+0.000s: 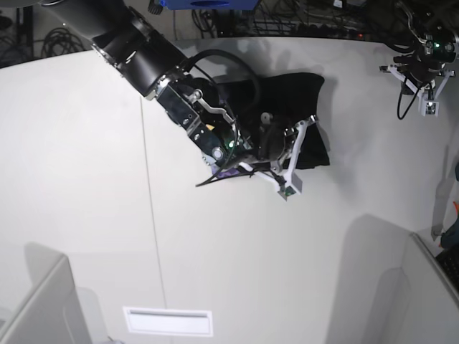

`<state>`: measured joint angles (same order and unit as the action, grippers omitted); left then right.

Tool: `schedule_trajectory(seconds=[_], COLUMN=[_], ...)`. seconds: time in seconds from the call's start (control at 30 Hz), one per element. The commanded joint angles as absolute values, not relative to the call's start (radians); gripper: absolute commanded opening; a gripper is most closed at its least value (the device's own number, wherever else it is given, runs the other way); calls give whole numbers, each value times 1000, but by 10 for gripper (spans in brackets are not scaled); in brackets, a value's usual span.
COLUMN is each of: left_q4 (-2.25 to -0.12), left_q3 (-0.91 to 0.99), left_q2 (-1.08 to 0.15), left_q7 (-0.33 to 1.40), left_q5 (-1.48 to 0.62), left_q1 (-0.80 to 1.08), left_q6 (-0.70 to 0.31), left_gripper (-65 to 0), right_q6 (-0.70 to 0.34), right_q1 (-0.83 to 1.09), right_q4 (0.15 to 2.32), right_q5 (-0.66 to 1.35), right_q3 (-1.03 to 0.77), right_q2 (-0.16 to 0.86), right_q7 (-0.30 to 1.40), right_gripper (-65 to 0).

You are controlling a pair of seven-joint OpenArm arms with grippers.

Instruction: Fold the T-shirt properly

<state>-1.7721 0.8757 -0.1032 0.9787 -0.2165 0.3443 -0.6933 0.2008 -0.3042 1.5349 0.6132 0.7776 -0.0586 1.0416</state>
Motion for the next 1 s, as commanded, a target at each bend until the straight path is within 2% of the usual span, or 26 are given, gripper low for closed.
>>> schedule_trajectory(seconds=[0.0,0.23,0.53,0.63,0.7,0.8,0.87,0.97], left_q4=[-1808,-1867,-1863,-1863,-1863,-1859,-1836,-1793], left_q3=[880,825,759,705,647,615,622,613], left_q2=[-111,-96,-94,-88,-84,-35,-4,27], left_q7=[966,966,966,966,966,966,966,966], left_q5=[-222,-278,-418,-426,-426,-427,-427,-427], left_q1=[344,349,371,367,363,335,328,294], left_q6=[-698,-698,-698,-698,-698,-698,-698,-698], left_gripper=[-650,-650,-637,-583,-530,-359,-247,-150], right_q6=[196,191,189,194,197,197,197,197], right_q1=[-334,-386,-386,-384,-377,-321,-317,-269], right_q4=[1527,1285,1297,1386,1506,1716,1814,1902], right_q5=[631,636,639,639,639,639,641,639], right_q3=[779,881,915,911,852,680,647,596], right_q2=[-84,-137,-148,-131,-85,-22,27,110], right_q7=[1027,877,840,875,938,1024,1050,1047], right_gripper=[-650,-650,-650,-650,-650,-650,-650,-650])
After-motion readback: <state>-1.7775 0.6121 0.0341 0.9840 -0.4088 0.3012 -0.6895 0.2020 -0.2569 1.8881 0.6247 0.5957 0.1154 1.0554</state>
